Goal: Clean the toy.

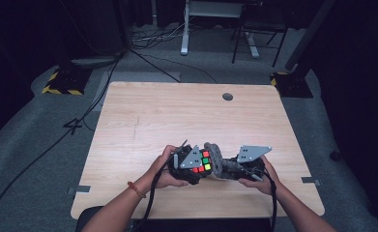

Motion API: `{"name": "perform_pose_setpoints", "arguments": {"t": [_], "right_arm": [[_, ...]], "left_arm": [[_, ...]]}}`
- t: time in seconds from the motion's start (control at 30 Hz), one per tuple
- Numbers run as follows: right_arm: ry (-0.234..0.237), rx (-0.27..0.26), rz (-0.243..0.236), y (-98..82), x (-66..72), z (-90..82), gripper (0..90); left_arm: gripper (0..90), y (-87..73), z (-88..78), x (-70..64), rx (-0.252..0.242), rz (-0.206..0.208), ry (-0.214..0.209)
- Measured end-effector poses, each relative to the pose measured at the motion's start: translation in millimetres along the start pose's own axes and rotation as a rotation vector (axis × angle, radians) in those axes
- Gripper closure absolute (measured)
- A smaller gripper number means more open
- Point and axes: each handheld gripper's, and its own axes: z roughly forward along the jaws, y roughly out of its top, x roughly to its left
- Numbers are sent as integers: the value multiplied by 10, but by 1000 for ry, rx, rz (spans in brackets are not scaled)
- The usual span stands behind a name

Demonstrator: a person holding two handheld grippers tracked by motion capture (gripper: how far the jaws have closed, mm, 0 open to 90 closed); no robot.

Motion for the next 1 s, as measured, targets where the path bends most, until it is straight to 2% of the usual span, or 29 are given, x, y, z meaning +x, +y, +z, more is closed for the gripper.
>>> {"name": "perform_pose_setpoints", "arguments": {"t": [0.1, 0.17, 0.27, 0.33, 0.4, 0.5, 0.57, 0.63, 0.7, 0.77, 0.83, 0.87, 1.0], "right_arm": [[7, -28, 0, 22, 16, -23, 734], [6, -57, -16, 52, 46, -60, 733], [61, -136, 4, 101, 62, -135, 732], [46, -139, -24, 143, 106, -140, 731], [26, -128, -40, 160, 129, -125, 730], [0, -103, -33, 142, 92, -94, 729], [-9, -71, -5, 102, 39, -60, 729], [-32, -34, -8, 63, 16, -35, 730], [-37, -10, -5, 28, -6, -12, 730], [-48, -22, 1, 28, -3, -22, 731], [-71, -75, -29, 70, 63, -81, 734], [-77, -85, -43, 102, 101, -106, 735], [-31, -133, -29, 177, 164, -154, 736]], "left_arm": [[331, 7, 11, -16, 10, 13, 2], [331, 4, 16, -15, 10, 13, -16], [331, 9, 79, -62, 50, 39, -14], [330, 23, 115, -92, 68, 54, -7], [331, 17, 107, -87, 69, 49, -3], [331, 23, 62, -73, 43, 47, 4], [331, 31, 14, -62, 15, 47, -1], [332, 40, -14, -52, -4, 45, -1], [331, 53, -30, -36, -23, 37, -6], [332, 54, -26, -39, -18, 37, -3], [331, 47, -14, -44, -8, 36, -1], [331, 45, -12, -43, -5, 37, -3], [329, 42, 28, -62, 16, 48, -1]]}}
